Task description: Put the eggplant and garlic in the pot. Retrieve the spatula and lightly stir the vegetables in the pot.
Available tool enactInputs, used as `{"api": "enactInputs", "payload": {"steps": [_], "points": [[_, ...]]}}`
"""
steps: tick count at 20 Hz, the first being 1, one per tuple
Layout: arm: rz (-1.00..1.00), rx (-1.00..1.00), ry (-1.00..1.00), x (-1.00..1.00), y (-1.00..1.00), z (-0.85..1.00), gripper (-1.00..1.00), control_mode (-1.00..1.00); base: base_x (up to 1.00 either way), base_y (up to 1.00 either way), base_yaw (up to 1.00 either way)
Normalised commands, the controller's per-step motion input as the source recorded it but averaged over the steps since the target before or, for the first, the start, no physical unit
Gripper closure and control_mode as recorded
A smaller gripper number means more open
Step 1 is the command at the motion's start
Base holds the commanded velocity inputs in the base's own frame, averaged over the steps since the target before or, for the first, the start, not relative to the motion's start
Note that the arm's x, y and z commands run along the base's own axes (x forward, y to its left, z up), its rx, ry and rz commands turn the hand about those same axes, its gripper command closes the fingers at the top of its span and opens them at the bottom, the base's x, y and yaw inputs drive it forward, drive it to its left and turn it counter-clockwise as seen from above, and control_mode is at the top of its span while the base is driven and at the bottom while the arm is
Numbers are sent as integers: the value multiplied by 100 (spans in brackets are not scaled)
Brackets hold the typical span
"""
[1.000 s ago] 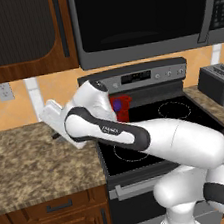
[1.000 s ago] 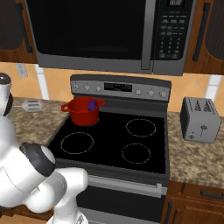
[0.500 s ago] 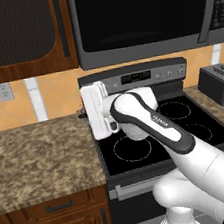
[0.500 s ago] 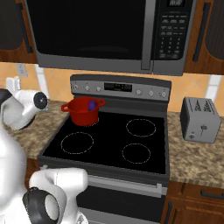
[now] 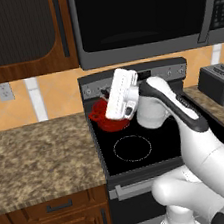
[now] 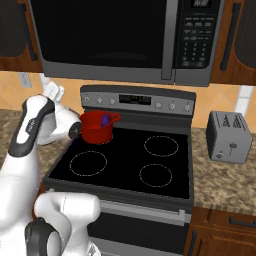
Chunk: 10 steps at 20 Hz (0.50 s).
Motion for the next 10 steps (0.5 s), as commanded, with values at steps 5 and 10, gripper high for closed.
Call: {"api": "enactInputs", "payload": {"steps": [5,10], "points": [[-9,35,19,71,-66,21,100,-100,0,0,0],[-4,29,18,69,-29,-4,100,-100,0,0,0]]}}
